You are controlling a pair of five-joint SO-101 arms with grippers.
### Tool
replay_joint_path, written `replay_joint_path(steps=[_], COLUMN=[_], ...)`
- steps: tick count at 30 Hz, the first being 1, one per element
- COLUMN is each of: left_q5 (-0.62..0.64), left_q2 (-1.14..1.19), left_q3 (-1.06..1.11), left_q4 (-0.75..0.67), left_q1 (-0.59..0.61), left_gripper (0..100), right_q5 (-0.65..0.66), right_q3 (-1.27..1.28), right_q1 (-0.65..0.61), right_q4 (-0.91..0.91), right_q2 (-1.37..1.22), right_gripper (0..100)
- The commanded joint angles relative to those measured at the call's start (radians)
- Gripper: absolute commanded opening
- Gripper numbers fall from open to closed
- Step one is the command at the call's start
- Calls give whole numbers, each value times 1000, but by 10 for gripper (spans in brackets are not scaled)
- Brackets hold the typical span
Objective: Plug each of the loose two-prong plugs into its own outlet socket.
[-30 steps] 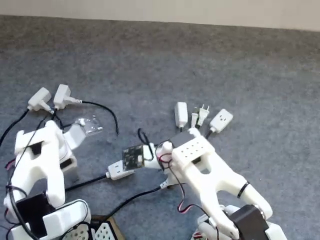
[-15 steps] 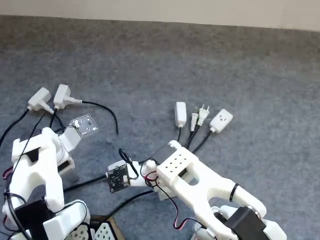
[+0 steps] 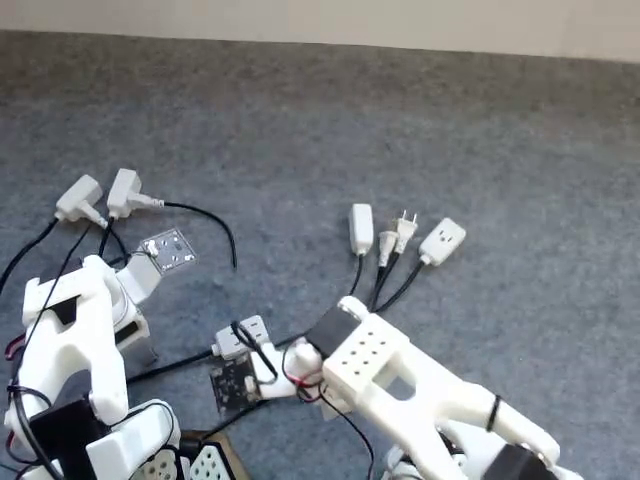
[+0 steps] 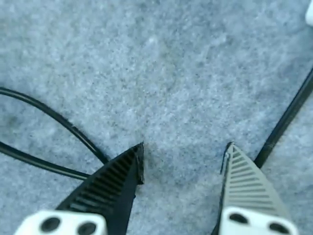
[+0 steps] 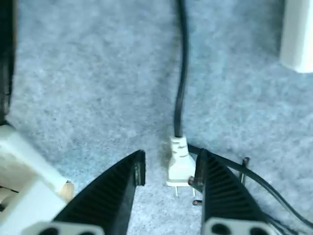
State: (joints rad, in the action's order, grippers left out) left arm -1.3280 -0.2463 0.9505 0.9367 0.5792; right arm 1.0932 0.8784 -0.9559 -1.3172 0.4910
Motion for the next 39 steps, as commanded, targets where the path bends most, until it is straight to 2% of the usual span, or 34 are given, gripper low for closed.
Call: replay_joint_path(steps=[1,6,12,22,33,39], left_q5=[-23,-23,-25,-25,-25,-25], left_q2=[-2,-2,-2,-2,-2,-2], left_q3=[7,35,51,50,54,54], left_q4=[-12,-17,-17,-17,-17,-17], left_q1=[15,10,8,8,8,8], left_gripper=[249,249,249,249,249,249], right_q5=[-9,-9,-9,-20,-18,-17], right_q3=[53,151,159,-65,107,110], right_q1=[-25,4,94,97,96,99], right_q4=[-8,65,131,2,147,160], right_q2=[74,74,74,76,74,58], right_gripper=[167,167,167,167,167,167])
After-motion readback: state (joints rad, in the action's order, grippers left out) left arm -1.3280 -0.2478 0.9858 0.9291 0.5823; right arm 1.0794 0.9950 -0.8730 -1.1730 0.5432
